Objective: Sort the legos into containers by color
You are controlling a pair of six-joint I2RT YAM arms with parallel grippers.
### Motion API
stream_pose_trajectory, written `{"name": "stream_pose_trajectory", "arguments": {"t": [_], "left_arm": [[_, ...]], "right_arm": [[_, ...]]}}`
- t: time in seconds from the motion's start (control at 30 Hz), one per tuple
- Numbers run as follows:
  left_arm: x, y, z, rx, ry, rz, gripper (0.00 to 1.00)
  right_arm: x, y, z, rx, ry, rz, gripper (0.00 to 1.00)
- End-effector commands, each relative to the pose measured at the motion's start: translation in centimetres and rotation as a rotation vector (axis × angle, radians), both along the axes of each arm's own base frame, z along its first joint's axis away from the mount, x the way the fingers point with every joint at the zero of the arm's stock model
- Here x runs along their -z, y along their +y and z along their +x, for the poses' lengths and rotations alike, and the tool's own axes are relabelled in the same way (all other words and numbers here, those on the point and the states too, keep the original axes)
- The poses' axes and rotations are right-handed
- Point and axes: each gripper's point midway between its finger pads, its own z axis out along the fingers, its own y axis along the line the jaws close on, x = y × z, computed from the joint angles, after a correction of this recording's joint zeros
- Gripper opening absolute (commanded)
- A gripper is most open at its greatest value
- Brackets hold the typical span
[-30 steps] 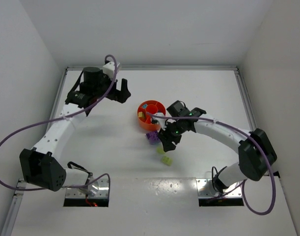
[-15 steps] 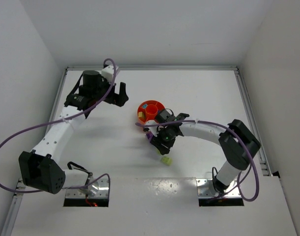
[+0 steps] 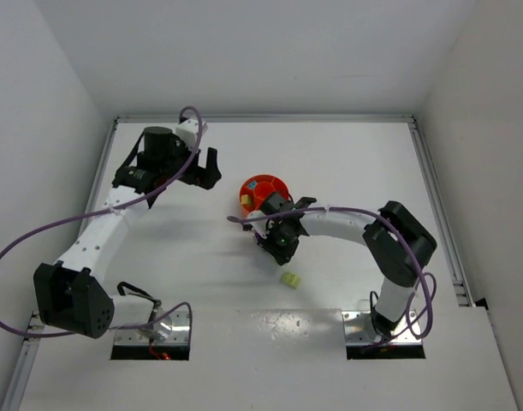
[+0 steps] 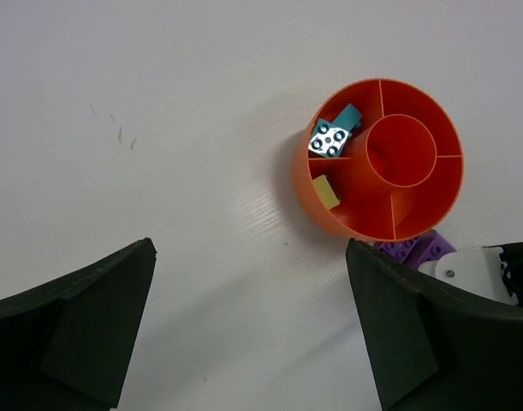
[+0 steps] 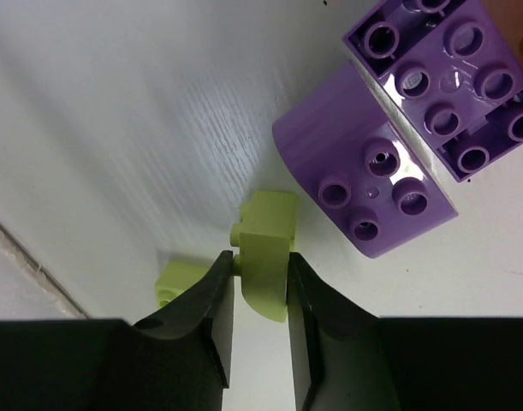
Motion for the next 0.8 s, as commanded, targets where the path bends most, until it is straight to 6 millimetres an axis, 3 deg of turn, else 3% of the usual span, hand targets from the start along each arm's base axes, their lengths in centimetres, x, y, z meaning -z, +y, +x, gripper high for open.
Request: {"name": "stream_pose_trajectory", "arguments": {"t": [0.0,0.17,0.23,0.4,0.57,0.63,0.67,0.73,0.77], "left_arm": [[-1.5,0.6,0.1,-0.012,-0.055,-0.003,1.00],[-1.0,0.8,-0.2,-0.012,-0.044,-0.006,1.00],[-1.2,0.7,-0.1,-0.004,-0.052,-0.012,1.00],[-1.5,0.6,-0.1,-0.009,-0.066,-0.024,1.00],[-1.9,1.0,0.1,-0.071,-0.063,-0.052,1.00],[-2.2,2.0,0.7,-0.181,-0.046,-0.086,1.00],[-2.6,3.1,1.2,-0.259,-0.058,-0.076,1.00],[-3.3,3.1,1.4,-0.249,-0.081,-0.063,1.00],[-2.5,3.4,1.4,-0.251,-0.053,-0.059,1.00]], "right_arm": [[-1.0,1.6,1.3,0.002,-0.046,0.034,0.24],[-4.7,3.2,0.6,-0.036,-0.027,0.145,0.13],[-7.7,4.6,0.7,-0.056,-0.046,0.233,0.13],[-13.9,7.2,3.9,0.002,-0.146,0.358,0.12],[-16.8,9.4,8.2,0.089,-0.258,0.365,0.11],[-15.8,9.5,9.4,0.145,-0.258,0.314,0.11],[-16.4,9.7,10.3,0.168,-0.287,0.314,0.10],[-15.9,9.7,10.9,0.190,-0.297,0.292,0.10],[-15.6,9.8,11.2,0.213,-0.294,0.286,0.10]]}}
